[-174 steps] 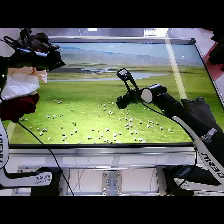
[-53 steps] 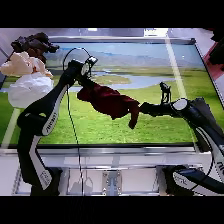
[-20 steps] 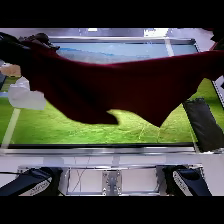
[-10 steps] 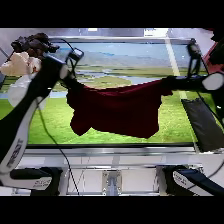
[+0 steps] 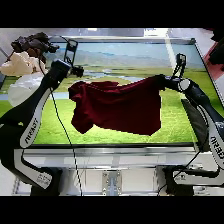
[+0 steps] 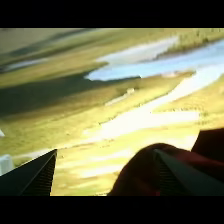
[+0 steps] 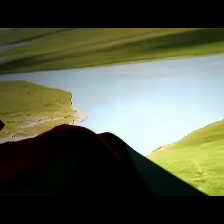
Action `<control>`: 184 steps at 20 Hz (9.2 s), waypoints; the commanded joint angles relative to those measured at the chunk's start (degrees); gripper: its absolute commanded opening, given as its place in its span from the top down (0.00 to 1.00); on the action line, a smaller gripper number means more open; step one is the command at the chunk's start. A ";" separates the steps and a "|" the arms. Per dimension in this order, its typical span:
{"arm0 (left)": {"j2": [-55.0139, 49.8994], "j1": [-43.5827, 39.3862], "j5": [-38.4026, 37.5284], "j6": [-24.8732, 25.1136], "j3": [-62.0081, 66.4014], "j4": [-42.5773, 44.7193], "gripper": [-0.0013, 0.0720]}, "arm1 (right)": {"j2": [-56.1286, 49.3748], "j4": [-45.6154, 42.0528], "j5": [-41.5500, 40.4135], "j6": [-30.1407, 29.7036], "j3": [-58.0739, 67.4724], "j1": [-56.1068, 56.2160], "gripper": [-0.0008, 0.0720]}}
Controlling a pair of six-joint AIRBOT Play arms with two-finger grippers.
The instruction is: Fold the shirts.
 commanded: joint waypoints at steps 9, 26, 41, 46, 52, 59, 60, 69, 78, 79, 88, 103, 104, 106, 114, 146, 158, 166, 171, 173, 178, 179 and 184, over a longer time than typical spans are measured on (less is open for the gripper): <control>23.65 11.15 -18.16 8.31 -6.10 -4.42 0.04 | 18.08 -11.19 39.89 1.75 -4.92 -12.50 0.33; 47.54 15.82 -9.86 8.76 -45.64 -25.03 0.04 | 26.12 26.56 28.41 -22.75 -48.57 -27.80 0.32; 47.54 15.87 -11.10 8.70 -50.58 -26.97 0.04 | 20.83 41.68 36.85 -27.26 -41.70 -20.90 0.95; 46.82 15.87 13.55 -8.04 -66.53 -44.57 0.04 | 26.99 41.38 43.10 -23.15 -33.40 -20.90 0.95; 30.56 15.89 14.99 37.64 -66.84 -104.28 0.04 | 30.08 39.10 43.36 -20.50 -30.34 -20.90 0.95; 21.79 15.91 11.08 43.30 -61.83 -107.54 0.53 | 31.50 39.15 42.62 -18.62 -30.36 -20.90 0.95; 21.81 15.93 11.02 43.30 -61.02 -107.56 0.81 | 31.63 39.15 42.10 -17.86 -30.36 -20.90 0.95; 31.80 27.06 -12.52 48.87 -48.30 -107.60 0.96 | 35.47 39.91 47.21 -13.27 -21.31 -22.12 0.95; 71.12 38.14 -10.80 41.62 -19.47 -78.40 0.96 | 53.94 34.77 52.78 -4.37 17.64 -38.93 0.95; 71.63 38.12 -10.01 40.46 -14.62 -73.33 0.96 | 53.72 32.79 52.37 -4.39 22.86 -39.74 0.95; 53.16 38.10 -19.12 30.45 -1.27 -59.76 0.96 | 38.34 31.65 55.58 -4.92 33.42 -39.89 0.95; 0.57 15.87 9.40 14.38 -10.56 -40.39 0.96 | 1.03 14.53 -1.14 -5.97 -5.75 -2.49 0.95; -1.22 15.87 9.92 14.01 -8.22 -39.34 0.96 | -0.35 14.45 -2.01 -5.95 -5.11 -2.62 0.95; -3.80 15.87 10.10 14.01 -4.15 -39.17 0.96 | -2.49 14.45 -3.74 -5.97 -3.52 -2.93 0.95; 1.49 17.88 4.61 16.44 9.40 -39.04 0.04 | 1.55 13.00 -0.48 -5.90 3.74 -6.58 0.32; 41.77 37.99 -16.13 38.14 -40.96 -74.16 0.04 | 37.03 23.56 35.28 4.83 -55.82 -36.24 0.37; 41.77 37.99 -16.20 38.16 -40.96 -74.14 0.04 | 36.28 16.02 38.97 8.07 -55.82 -36.24 0.38; 41.77 37.99 -16.13 38.29 -40.96 -74.16 0.04 | 35.93 22.47 30.32 5.81 -55.82 -34.40 0.53; 41.77 37.99 -16.24 38.56 -40.96 -74.12 0.04 | 35.58 24.02 27.65 6.25 -55.82 -23.93 0.55; 41.77 37.99 -16.61 38.82 -40.96 -74.10 0.04 | 35.58 22.34 27.30 7.98 -55.80 -21.68 0.55; 41.77 37.99 -16.94 39.82 -40.96 -74.10 0.04 | 35.58 18.34 24.48 9.97 -55.80 -21.68 0.95; 41.77 37.99 -16.85 39.85 -40.96 -74.07 0.04 | 35.58 18.58 22.82 9.97 -55.78 -21.70 0.95; 41.77 38.01 -12.83 37.90 -41.48 -67.45 0.04 | 35.74 15.61 24.02 8.92 -48.48 -21.70 0.95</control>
